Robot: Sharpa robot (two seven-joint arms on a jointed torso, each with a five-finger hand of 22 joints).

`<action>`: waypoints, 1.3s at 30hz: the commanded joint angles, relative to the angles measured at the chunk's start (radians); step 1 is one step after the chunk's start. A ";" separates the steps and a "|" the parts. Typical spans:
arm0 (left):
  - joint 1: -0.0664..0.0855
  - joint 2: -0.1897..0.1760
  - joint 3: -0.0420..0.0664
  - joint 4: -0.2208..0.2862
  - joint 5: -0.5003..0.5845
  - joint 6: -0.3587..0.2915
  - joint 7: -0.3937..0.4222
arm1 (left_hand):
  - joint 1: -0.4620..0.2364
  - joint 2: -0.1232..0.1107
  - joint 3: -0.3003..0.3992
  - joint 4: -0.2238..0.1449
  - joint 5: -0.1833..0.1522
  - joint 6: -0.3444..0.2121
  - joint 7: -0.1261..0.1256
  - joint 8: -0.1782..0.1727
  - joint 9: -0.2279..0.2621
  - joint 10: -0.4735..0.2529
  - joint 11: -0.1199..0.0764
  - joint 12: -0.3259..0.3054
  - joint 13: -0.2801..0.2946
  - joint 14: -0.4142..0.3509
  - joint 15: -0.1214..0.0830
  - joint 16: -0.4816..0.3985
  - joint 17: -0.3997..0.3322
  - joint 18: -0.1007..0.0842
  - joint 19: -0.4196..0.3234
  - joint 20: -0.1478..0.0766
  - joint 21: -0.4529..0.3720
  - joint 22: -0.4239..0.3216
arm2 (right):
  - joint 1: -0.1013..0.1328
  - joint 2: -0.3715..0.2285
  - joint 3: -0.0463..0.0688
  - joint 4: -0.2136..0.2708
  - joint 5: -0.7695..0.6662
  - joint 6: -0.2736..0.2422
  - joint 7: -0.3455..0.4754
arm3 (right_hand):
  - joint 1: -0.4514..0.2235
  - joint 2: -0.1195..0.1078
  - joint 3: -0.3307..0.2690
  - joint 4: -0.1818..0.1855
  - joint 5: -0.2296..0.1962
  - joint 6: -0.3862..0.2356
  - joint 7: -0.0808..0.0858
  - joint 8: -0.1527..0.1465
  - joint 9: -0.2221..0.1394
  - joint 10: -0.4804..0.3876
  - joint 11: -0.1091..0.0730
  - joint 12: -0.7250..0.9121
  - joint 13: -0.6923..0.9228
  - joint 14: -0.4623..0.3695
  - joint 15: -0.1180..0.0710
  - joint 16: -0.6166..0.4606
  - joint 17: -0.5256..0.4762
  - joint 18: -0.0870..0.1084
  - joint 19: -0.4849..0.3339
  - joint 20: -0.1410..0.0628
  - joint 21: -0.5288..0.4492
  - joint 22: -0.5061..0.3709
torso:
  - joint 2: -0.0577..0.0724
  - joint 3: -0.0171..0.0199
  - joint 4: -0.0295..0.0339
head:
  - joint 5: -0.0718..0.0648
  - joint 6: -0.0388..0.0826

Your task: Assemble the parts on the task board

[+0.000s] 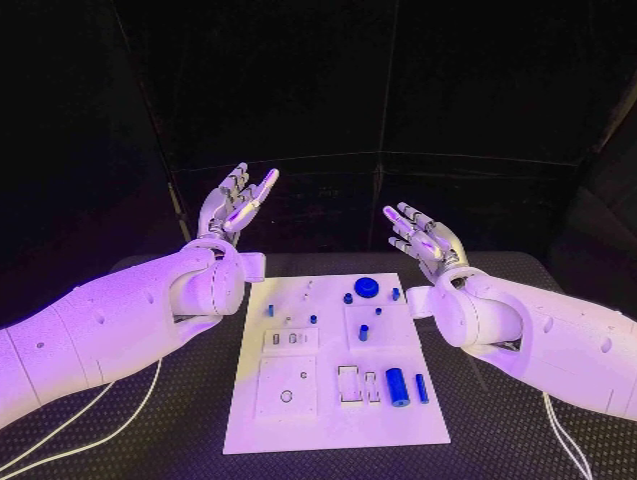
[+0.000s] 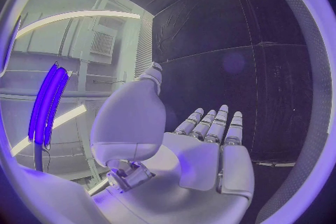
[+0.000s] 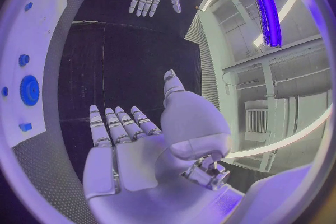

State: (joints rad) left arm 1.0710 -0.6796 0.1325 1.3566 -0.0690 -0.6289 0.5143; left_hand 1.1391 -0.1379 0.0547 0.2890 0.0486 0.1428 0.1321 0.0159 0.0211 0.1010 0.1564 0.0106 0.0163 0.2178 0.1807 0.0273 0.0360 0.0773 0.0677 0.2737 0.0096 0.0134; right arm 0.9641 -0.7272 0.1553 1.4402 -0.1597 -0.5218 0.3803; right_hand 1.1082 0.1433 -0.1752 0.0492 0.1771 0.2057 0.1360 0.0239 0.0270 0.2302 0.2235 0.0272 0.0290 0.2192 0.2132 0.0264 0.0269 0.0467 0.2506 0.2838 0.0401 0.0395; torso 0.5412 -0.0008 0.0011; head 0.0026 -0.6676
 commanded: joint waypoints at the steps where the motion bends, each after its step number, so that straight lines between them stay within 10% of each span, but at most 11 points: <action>1: 0.002 0.001 0.001 -0.001 -0.041 0.056 0.032 | 0.026 0.002 0.002 0.011 0.006 0.010 0.065 0.007 0.002 0.003 0.012 0.007 0.002 0.013 0.004 0.007 0.003 0.025 0.002 0.012 0.006 0.002 | -0.009 0.007 0.016 -0.016 -0.124 0.173 -0.081 | 0.233 0.001 0.048 -0.140 -0.036 0.209 0.152 0.044 0.024 0.297 0.035 0.059 0.028 0.376 0.024 0.089 0.037 0.073 0.278 0.005 0.101 0.051 | 0.000 -0.0001 0.0001 | 0.000 0.000; 6: 0.002 0.001 0.001 -0.001 -0.041 0.056 0.032 | 0.033 0.019 0.012 0.009 0.005 0.028 0.074 0.010 0.005 0.019 0.021 0.010 0.004 0.047 0.010 0.015 0.009 0.054 0.016 0.014 0.012 0.006 | -0.015 0.012 0.028 -0.027 -0.145 0.203 -0.096 | 0.319 0.000 0.098 -0.237 -0.031 0.515 0.123 0.106 0.052 0.627 -0.008 0.128 0.043 0.649 -0.026 0.155 0.045 0.125 0.446 0.004 0.173 0.076 | 0.000 -0.0001 0.0001 | 0.000 0.000; 7: 0.002 -0.032 -0.001 -0.003 -0.009 0.092 0.021 | 0.038 0.027 0.018 0.009 0.005 0.042 0.078 0.013 0.006 0.036 0.025 0.013 0.006 0.073 0.012 0.021 0.014 0.066 0.026 0.015 0.015 0.008 | -0.005 0.005 0.029 -0.070 -0.401 0.087 -0.051 | 0.317 0.004 0.110 -0.255 -0.027 0.567 0.119 0.106 0.049 0.657 -0.021 0.122 0.034 0.684 -0.035 0.150 0.037 0.134 0.471 0.005 0.183 0.075 | 0.004 0.0020 -0.0038 | -0.001 -0.034; 10: 0.001 -0.051 -0.002 0.011 -0.007 0.107 0.022 | 0.074 0.044 0.032 0.005 0.006 0.137 0.096 0.035 0.019 0.136 0.048 0.034 0.019 0.225 0.019 0.063 0.040 0.089 0.099 0.021 0.044 0.026 | 0.006 0.005 0.029 -0.084 -0.495 0.080 -0.057 | 0.306 0.002 0.126 -0.297 -0.029 0.677 0.095 0.111 0.045 0.742 -0.036 0.119 0.031 0.779 -0.063 0.154 0.038 0.137 0.538 -0.014 0.216 0.080 | 0.011 0.0023 -0.0015 | -0.002 -0.038; 13: 0.001 -0.069 -0.003 0.025 -0.012 0.118 0.023 | 0.115 0.046 0.038 0.004 0.003 0.239 0.106 0.060 0.032 0.249 0.066 0.060 0.031 0.392 0.025 0.110 0.066 0.084 0.236 0.024 0.102 0.056 | 0.017 0.007 0.029 -0.093 -0.564 0.082 -0.068 | 0.297 0.006 0.139 -0.328 -0.028 0.710 0.085 0.103 0.040 0.786 -0.052 0.108 0.032 0.845 -0.083 0.157 0.041 0.139 0.582 -0.034 0.239 0.086 | 0.019 0.0034 -0.0019 | -0.001 -0.040; 15: 0.001 -0.083 -0.004 0.037 -0.024 0.127 0.023 | 0.187 0.028 0.037 -0.006 0.003 0.350 0.111 0.087 0.045 0.398 0.080 0.093 0.044 0.522 0.032 0.149 0.082 0.076 0.488 0.021 0.210 0.109 | 0.026 0.006 0.029 -0.097 -0.632 0.087 -0.084 | 0.291 0.004 0.149 -0.340 -0.028 0.728 0.079 0.093 0.039 0.822 -0.063 0.098 0.032 0.904 -0.103 0.161 0.045 0.139 0.624 -0.054 0.265 0.094 | 0.025 0.0033 -0.0007 | -0.001 -0.040; 18: 0.000 -0.098 -0.004 0.051 -0.046 0.139 0.021 | 0.266 0.015 0.021 -0.017 0.006 0.543 0.099 0.134 0.065 0.684 0.065 0.161 0.067 0.663 -0.002 0.194 0.097 0.101 0.661 0.011 0.293 0.138 | 0.035 0.006 0.029 -0.101 -0.716 0.098 -0.109 | 0.294 -0.007 0.158 -0.341 -0.025 0.752 0.071 0.085 0.039 0.872 -0.078 0.090 0.033 0.993 -0.132 0.179 0.056 0.138 0.685 -0.085 0.312 0.114 | 0.033 0.0038 0.0021 | -0.002 -0.042; 22: -0.004 -0.118 -0.005 0.079 -0.077 0.155 0.014 | 0.303 0.030 0.006 -0.034 0.003 0.696 0.083 0.164 0.073 0.799 0.023 0.173 0.060 0.821 -0.051 0.244 0.129 0.108 0.823 -0.032 0.374 0.166 | 0.050 0.005 0.029 -0.102 -0.865 0.150 -0.172 | 0.284 -0.028 0.154 -0.339 -0.021 0.767 0.063 0.072 0.039 0.910 -0.095 0.075 0.034 1.115 -0.164 0.225 0.083 0.138 0.768 -0.126 0.389 0.151 | 0.046 0.0037 0.0062 | -0.006 -0.040; 29: -0.008 -0.155 -0.005 0.141 -0.106 0.177 -0.005 | 0.314 0.057 -0.017 -0.065 0.004 0.775 0.062 0.162 0.063 0.916 -0.015 0.166 0.056 0.971 -0.101 0.302 0.196 0.107 0.955 -0.086 0.463 0.204 | 0.077 0.010 0.029 -0.090 -1.121 0.217 -0.291 | 0.273 -0.057 0.146 -0.337 0.034 0.810 0.036 0.062 0.040 1.002 -0.130 0.070 0.038 1.289 -0.209 0.357 0.171 0.135 0.870 -0.189 0.549 0.238 | 0.080 -0.0020 0.0130 | -0.013 -0.039; 39: -0.017 -0.192 -0.005 0.236 -0.112 0.204 -0.028 | 0.310 0.069 -0.031 -0.078 0.003 0.790 0.061 0.144 0.053 0.940 -0.018 0.143 0.053 0.985 -0.107 0.318 0.232 0.104 0.970 -0.096 0.496 0.222 | 0.103 0.033 0.029 -0.077 -1.431 0.321 -0.454 | 0.220 -0.079 0.143 -0.337 0.044 0.830 0.021 0.042 0.039 0.992 -0.140 0.040 0.043 1.278 -0.219 0.633 0.357 0.135 0.873 -0.198 0.702 0.331 | 0.124 -0.0125 0.0252 | -0.025 -0.038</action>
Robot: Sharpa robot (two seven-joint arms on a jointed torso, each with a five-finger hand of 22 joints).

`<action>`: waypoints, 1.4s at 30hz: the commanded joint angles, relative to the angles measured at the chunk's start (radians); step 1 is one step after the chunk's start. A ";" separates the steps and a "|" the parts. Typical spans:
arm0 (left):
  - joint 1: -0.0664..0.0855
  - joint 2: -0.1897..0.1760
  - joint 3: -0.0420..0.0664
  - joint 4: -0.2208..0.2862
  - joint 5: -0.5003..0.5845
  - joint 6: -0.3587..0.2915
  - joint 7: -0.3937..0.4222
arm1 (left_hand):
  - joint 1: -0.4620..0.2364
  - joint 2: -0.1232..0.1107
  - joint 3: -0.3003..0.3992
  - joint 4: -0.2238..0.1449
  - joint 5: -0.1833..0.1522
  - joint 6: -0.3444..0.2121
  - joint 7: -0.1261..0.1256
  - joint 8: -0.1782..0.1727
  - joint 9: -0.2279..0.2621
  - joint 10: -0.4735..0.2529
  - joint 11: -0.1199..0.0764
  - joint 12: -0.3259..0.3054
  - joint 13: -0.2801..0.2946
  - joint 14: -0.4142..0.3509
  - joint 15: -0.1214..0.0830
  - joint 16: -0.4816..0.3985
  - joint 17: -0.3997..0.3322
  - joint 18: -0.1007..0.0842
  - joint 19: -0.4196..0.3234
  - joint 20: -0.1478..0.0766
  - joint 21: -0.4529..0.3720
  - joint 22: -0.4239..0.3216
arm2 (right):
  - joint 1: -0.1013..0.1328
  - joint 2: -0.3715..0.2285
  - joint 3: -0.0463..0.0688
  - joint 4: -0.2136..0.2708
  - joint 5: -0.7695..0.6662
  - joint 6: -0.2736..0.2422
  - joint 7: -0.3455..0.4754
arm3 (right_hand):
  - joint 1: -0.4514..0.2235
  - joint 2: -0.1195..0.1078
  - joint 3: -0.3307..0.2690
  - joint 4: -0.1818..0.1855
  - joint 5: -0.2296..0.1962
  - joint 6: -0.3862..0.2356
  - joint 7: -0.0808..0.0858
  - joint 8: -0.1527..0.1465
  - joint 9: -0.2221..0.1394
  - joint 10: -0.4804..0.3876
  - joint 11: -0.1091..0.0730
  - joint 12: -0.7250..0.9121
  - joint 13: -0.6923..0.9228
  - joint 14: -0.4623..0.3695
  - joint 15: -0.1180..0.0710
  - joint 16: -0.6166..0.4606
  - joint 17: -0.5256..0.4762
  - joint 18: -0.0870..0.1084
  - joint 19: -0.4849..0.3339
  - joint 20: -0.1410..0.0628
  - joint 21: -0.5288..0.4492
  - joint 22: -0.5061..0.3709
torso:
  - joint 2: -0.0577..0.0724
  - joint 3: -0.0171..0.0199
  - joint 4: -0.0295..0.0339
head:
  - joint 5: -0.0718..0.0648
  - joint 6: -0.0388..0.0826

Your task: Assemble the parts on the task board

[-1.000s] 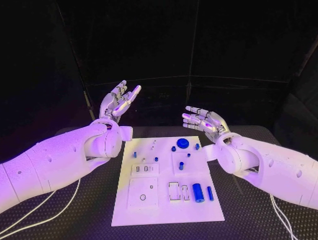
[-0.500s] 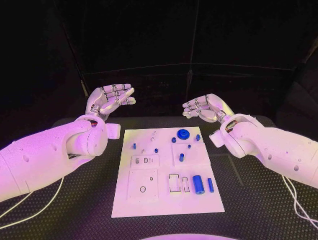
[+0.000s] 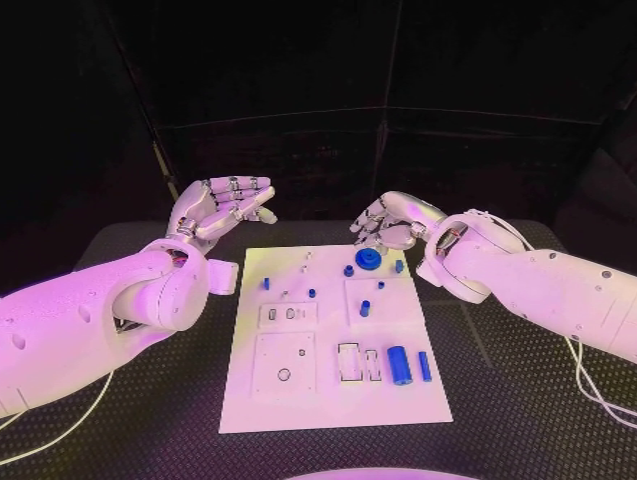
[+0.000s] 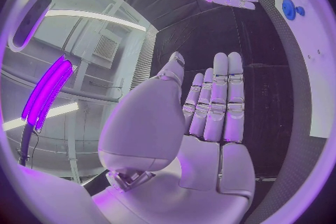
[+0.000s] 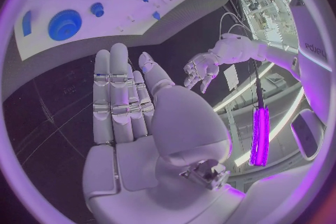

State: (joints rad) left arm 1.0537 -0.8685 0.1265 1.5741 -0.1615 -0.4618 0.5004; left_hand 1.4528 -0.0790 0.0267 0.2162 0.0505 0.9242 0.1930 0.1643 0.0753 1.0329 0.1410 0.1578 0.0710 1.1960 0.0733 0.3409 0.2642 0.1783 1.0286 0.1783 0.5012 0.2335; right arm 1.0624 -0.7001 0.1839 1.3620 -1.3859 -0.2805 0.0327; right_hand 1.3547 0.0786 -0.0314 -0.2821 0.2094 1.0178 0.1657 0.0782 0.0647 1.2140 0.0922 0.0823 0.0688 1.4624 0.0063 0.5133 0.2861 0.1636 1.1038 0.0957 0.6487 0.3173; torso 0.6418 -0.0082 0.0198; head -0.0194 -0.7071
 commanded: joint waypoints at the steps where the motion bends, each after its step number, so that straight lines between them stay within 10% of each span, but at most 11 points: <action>1: 0.000 -0.005 0.001 0.025 -0.020 0.039 -0.015 | -0.004 0.010 -0.004 -0.005 0.001 0.009 0.001 -0.005 -0.002 0.008 -0.002 -0.006 -0.002 0.007 0.000 0.004 0.005 0.003 0.009 0.000 0.006 0.002 | 0.005 0.010 0.001 -0.001 -0.224 0.088 -0.116 | -0.029 -0.016 0.000 -0.005 0.011 0.016 -0.009 -0.012 0.001 0.004 -0.009 -0.015 0.004 0.036 -0.012 0.168 0.114 0.018 0.021 -0.010 0.104 0.060 | 0.027 -0.0056 0.0078 | -0.003 0.000; 17: -0.007 -0.008 0.001 0.056 -0.020 0.065 -0.032 | -0.007 0.017 -0.009 -0.010 0.001 0.008 0.003 -0.016 -0.006 0.007 0.000 -0.020 -0.003 0.001 0.001 0.006 0.019 0.003 0.012 -0.001 0.019 0.010 | 0.011 0.057 0.001 -0.037 -0.343 0.152 -0.175 | -0.039 -0.023 0.032 -0.003 0.015 -0.005 -0.011 -0.012 0.001 -0.048 -0.003 -0.011 0.008 0.033 -0.004 0.572 0.540 0.019 0.003 -0.003 0.224 0.134 | 0.062 -0.0121 0.0205 | -0.010 0.004; 42: -0.008 -0.004 0.001 0.059 -0.020 0.076 -0.045 | -0.008 0.019 -0.012 -0.011 0.001 0.007 0.005 -0.021 -0.008 0.007 0.001 -0.026 -0.003 -0.001 0.002 0.007 0.025 0.002 0.012 -0.001 0.024 0.012 | 0.012 0.109 0.000 -0.095 -0.347 0.211 -0.165 | -0.044 -0.006 0.095 -0.003 0.014 0.010 -0.012 -0.009 0.002 -0.032 -0.006 -0.004 0.007 0.033 -0.005 0.706 0.686 0.010 0.021 -0.001 0.333 0.243 | 0.071 -0.0111 0.0205 | -0.007 -0.015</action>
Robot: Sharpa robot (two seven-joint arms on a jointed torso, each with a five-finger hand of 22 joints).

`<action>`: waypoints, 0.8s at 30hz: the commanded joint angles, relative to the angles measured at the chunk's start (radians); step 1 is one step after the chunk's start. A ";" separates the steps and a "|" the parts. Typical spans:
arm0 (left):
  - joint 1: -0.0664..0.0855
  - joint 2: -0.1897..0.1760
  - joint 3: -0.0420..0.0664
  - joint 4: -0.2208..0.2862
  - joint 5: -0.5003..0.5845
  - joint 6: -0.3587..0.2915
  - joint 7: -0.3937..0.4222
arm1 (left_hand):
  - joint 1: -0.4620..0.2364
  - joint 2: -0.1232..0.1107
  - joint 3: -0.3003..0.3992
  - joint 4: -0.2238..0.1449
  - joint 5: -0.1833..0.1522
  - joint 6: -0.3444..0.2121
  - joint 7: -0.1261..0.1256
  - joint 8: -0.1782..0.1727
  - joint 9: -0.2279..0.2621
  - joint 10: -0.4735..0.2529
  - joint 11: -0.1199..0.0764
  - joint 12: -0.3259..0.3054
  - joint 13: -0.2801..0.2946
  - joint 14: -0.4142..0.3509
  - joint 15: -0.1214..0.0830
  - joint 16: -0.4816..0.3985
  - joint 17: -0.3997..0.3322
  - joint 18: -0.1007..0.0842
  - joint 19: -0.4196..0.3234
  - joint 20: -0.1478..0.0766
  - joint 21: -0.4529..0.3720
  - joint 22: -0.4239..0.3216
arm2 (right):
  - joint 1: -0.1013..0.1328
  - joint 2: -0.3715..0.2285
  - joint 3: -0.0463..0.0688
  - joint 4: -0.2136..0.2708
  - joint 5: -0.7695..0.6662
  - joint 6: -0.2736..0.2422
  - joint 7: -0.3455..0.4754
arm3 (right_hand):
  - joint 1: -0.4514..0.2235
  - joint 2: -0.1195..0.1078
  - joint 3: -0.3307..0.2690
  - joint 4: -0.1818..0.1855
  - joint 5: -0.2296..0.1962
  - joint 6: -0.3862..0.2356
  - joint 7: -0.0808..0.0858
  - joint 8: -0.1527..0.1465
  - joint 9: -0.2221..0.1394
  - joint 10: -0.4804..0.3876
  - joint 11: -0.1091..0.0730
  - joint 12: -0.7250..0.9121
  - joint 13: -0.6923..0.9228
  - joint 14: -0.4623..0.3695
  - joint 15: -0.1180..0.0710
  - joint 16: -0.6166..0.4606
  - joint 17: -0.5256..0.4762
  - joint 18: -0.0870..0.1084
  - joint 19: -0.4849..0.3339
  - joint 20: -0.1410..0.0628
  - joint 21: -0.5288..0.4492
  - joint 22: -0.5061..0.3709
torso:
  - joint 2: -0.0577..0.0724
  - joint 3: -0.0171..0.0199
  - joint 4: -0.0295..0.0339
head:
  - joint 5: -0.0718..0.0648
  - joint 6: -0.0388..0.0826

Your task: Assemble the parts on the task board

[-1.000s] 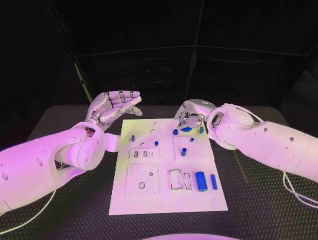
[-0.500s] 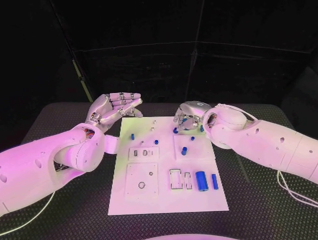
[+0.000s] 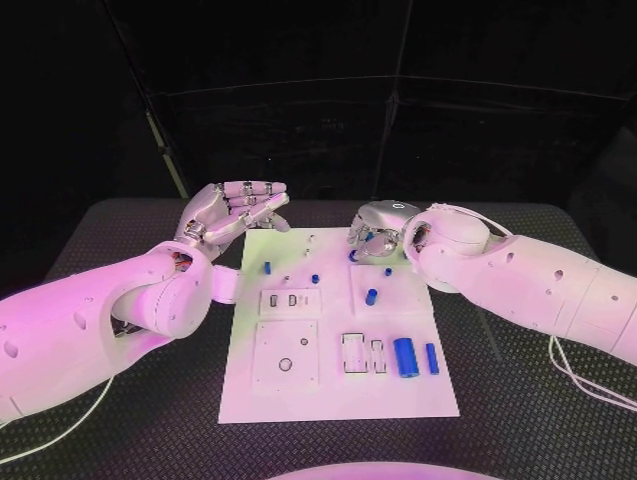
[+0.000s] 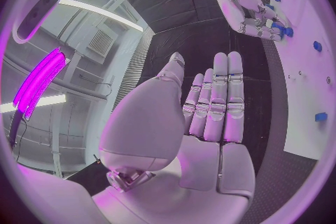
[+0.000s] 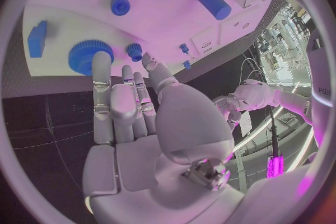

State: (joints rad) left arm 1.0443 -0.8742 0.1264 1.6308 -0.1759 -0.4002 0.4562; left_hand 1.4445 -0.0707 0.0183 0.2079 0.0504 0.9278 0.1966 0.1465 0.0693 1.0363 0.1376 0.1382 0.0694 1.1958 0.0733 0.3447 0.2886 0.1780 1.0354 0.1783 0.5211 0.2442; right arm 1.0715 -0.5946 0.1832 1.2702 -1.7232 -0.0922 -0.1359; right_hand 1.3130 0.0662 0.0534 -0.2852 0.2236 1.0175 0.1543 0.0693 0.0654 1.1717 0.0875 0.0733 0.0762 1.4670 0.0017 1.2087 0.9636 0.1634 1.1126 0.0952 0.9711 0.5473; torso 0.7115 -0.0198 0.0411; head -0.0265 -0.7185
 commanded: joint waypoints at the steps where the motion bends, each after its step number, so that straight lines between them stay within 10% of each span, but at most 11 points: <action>1: 0.001 0.002 0.001 0.002 -0.006 0.015 0.000 | 0.000 0.011 -0.003 -0.003 0.001 0.004 0.002 -0.004 -0.001 0.003 0.005 -0.006 -0.001 -0.001 0.002 0.003 0.001 0.002 0.005 -0.001 0.004 0.001 | 0.002 0.005 0.000 -0.005 -0.009 0.025 0.004 | -0.002 0.008 0.014 0.000 -0.001 0.012 -0.001 0.000 0.001 0.012 -0.002 0.006 0.000 0.029 -0.001 0.016 0.016 0.009 0.014 0.000 0.017 0.021 | 0.001 0.0007 -0.0008 | 0.001 -0.005; 24: 0.001 -0.001 0.001 0.000 -0.006 0.020 -0.004 | -0.002 0.016 -0.004 -0.003 0.001 0.005 0.003 -0.007 -0.002 0.003 0.006 -0.011 -0.001 -0.002 0.003 0.005 0.007 0.002 0.004 0.000 0.008 0.004 | 0.003 0.027 -0.001 -0.036 -0.009 0.062 0.006 | -0.009 0.006 0.099 -0.001 -0.008 0.053 -0.001 0.003 0.002 0.040 -0.006 0.007 -0.004 0.029 -0.005 0.074 0.075 0.000 0.026 0.001 0.088 0.098 | 0.008 0.0010 -0.0006 | 0.003 -0.021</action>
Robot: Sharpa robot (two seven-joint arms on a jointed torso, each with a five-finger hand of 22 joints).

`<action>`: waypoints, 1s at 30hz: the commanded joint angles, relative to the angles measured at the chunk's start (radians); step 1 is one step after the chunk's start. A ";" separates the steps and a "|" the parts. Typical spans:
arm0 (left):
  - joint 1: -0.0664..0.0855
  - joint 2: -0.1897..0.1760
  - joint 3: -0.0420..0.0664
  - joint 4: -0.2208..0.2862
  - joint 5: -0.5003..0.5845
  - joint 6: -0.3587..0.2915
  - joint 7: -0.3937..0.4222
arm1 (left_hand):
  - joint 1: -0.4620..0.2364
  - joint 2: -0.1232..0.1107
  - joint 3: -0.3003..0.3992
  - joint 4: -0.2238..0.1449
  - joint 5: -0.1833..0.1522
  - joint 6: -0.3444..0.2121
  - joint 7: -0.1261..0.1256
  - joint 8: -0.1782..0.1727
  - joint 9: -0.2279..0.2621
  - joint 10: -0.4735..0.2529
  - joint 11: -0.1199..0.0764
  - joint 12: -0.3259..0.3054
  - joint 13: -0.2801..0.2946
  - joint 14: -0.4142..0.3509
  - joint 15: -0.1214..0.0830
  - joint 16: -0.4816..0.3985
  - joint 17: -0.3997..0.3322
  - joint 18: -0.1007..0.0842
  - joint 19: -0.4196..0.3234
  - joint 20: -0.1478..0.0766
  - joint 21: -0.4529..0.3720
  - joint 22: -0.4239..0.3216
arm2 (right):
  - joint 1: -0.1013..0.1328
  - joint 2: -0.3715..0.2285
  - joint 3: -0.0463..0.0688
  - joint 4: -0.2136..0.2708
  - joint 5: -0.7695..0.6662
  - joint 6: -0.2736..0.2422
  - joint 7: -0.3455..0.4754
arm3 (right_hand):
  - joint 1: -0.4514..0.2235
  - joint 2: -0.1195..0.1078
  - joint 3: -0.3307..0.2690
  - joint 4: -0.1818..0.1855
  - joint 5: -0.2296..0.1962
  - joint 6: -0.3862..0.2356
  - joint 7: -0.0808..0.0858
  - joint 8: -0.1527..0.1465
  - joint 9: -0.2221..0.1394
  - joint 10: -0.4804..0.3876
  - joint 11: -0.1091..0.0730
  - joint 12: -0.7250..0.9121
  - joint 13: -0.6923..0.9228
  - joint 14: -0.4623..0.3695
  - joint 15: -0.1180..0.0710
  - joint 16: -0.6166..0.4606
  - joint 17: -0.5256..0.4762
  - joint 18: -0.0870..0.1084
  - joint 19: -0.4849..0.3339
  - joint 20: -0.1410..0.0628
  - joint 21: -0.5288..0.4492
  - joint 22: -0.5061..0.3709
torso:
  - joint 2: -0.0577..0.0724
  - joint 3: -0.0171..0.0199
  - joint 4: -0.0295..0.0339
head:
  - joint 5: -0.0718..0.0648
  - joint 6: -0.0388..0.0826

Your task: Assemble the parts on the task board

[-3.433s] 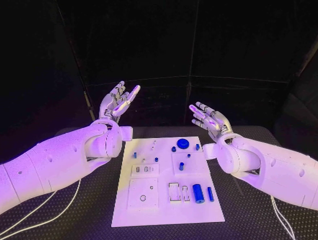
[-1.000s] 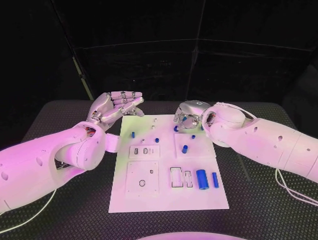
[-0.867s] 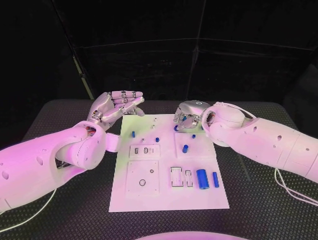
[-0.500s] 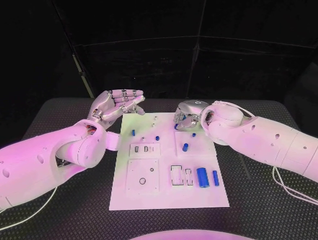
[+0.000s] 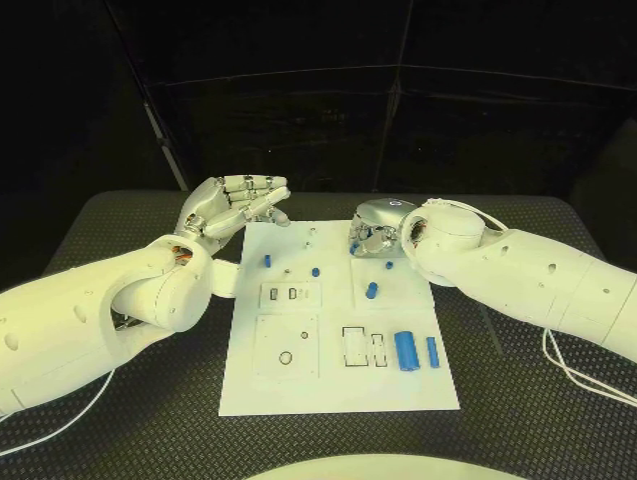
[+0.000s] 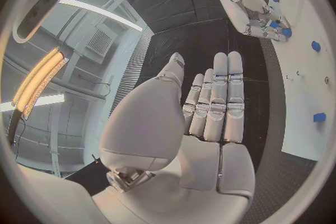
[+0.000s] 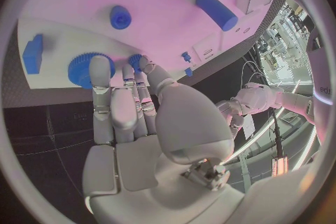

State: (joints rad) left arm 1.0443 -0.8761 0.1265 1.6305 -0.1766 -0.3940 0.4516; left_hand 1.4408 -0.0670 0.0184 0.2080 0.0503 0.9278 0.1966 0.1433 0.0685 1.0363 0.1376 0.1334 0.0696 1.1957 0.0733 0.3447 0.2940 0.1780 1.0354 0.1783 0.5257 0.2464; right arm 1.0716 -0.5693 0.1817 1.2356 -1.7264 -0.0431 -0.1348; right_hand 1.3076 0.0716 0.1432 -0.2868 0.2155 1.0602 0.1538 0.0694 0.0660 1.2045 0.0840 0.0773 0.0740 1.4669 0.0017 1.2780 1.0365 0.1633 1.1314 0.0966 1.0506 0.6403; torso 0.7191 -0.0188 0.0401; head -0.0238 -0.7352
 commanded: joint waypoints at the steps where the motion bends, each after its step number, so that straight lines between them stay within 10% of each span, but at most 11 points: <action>1: 0.001 0.000 0.001 0.000 -0.005 0.014 0.001 | 0.000 0.014 -0.004 -0.003 0.001 0.005 0.003 -0.005 -0.001 0.004 0.006 -0.007 -0.001 -0.003 0.003 0.005 0.003 0.002 0.003 0.000 0.004 0.002 | 0.002 0.002 0.000 -0.002 -0.006 0.011 0.006 | -0.005 0.000 0.016 0.001 0.002 0.012 -0.001 0.003 0.001 0.009 -0.003 0.003 -0.002 0.029 -0.005 0.007 0.005 0.000 0.008 0.000 0.013 0.009 | 0.000 -0.0002 0.0005 | 0.001 -0.005; 16: 0.001 -0.002 0.001 -0.004 -0.005 0.015 -0.001 | -0.003 0.018 -0.005 -0.002 0.001 0.007 0.004 -0.007 -0.001 0.006 0.006 -0.009 -0.001 -0.004 0.003 0.006 0.007 0.002 0.002 0.000 0.007 0.004 | 0.002 0.002 0.000 0.000 -0.006 -0.077 0.026 | -0.009 -0.012 0.147 0.004 -0.007 0.043 -0.004 0.005 0.002 0.025 -0.007 0.000 -0.001 0.024 -0.010 0.029 0.019 -0.004 0.003 -0.001 0.058 0.050 | 0.000 -0.0007 -0.0011 | 0.001 -0.014; 30: 0.001 -0.006 0.001 -0.001 -0.005 0.015 0.001 | -0.004 0.020 -0.006 -0.001 0.001 0.008 0.004 -0.008 -0.001 0.006 0.006 -0.011 -0.001 -0.005 0.003 0.006 0.010 0.002 0.001 0.000 0.008 0.005 | 0.008 0.009 0.000 0.029 0.024 -0.273 0.032 | -0.026 -0.029 0.189 0.014 -0.007 0.059 -0.007 0.008 0.002 0.040 -0.011 0.006 0.003 0.027 -0.012 0.042 0.033 -0.015 0.037 -0.002 0.109 0.124 | 0.004 -0.0004 0.0002 | 0.004 -0.002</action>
State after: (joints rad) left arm 1.0442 -0.8820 0.1266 1.6275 -0.1771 -0.3903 0.4499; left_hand 1.4353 -0.0539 0.0184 0.2080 0.0503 0.9313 0.2002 0.1390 0.0687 1.0398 0.1411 0.1278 0.0697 1.1957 0.0733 0.3447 0.3029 0.1779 1.0353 0.1784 0.5319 0.2502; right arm 1.0760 -0.5661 0.1816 1.2670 -1.7134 -0.2394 -0.1102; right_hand 1.2866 0.0444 0.3265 -0.2717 0.2088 1.1125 0.1487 0.0758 0.0711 1.2366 0.0732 0.0771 0.0758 1.4667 -0.0056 1.3149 1.0680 0.1633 1.1615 0.0945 1.1532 0.7634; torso 0.7204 -0.0197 0.0387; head -0.0204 -0.7392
